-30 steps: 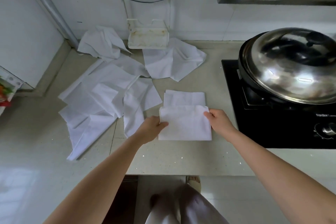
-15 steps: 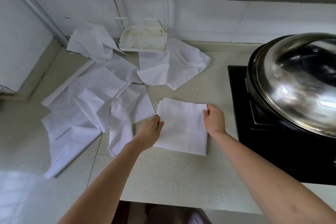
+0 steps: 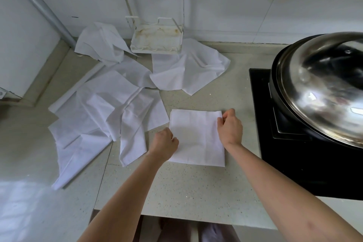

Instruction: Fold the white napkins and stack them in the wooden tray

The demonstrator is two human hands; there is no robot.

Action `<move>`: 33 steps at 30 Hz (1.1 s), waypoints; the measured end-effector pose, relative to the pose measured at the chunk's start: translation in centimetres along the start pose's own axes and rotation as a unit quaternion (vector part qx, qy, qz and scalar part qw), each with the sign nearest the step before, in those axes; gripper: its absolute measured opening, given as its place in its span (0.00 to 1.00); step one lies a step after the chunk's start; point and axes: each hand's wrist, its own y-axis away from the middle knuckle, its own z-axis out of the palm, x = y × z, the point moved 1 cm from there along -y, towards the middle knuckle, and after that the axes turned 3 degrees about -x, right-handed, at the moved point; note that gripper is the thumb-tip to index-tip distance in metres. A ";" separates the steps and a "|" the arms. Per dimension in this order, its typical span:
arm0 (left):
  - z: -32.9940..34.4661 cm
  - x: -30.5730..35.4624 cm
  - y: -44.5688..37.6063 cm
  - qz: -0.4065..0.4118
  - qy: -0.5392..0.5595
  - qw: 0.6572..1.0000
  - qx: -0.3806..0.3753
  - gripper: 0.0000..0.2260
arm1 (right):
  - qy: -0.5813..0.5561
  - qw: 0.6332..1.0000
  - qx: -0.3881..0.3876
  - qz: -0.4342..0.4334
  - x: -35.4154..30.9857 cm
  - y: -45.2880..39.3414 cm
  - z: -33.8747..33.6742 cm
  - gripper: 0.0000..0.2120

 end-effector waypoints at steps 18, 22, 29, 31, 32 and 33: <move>0.2 0.4 0.1 -0.024 0.020 0.999 0.010 0.10 | -0.011 0.998 0.029 -0.057 1.3 -0.2 1.1 0.09; 0.2 0.6 0.3 -0.026 0.020 0.999 0.019 0.05 | -0.001 0.997 0.034 -0.068 1.3 -0.2 1.1 0.10; 1.1 0.7 1.0 -0.021 -0.035 0.998 0.040 0.13 | 0.019 0.995 0.040 -0.088 1.5 -0.4 1.2 0.10; 1.8 0.4 1.7 0.004 -0.098 0.994 0.052 0.19 | 0.029 0.994 0.033 -0.095 1.5 -0.6 1.3 0.10; 2.1 0.3 2.2 0.019 -0.140 0.988 0.058 0.22 | 0.033 0.994 0.029 -0.101 1.5 -0.6 1.3 0.11; 2.5 0.1 2.6 0.036 -0.176 0.981 0.067 0.26 | 0.038 0.993 0.025 -0.106 1.6 -0.7 1.3 0.11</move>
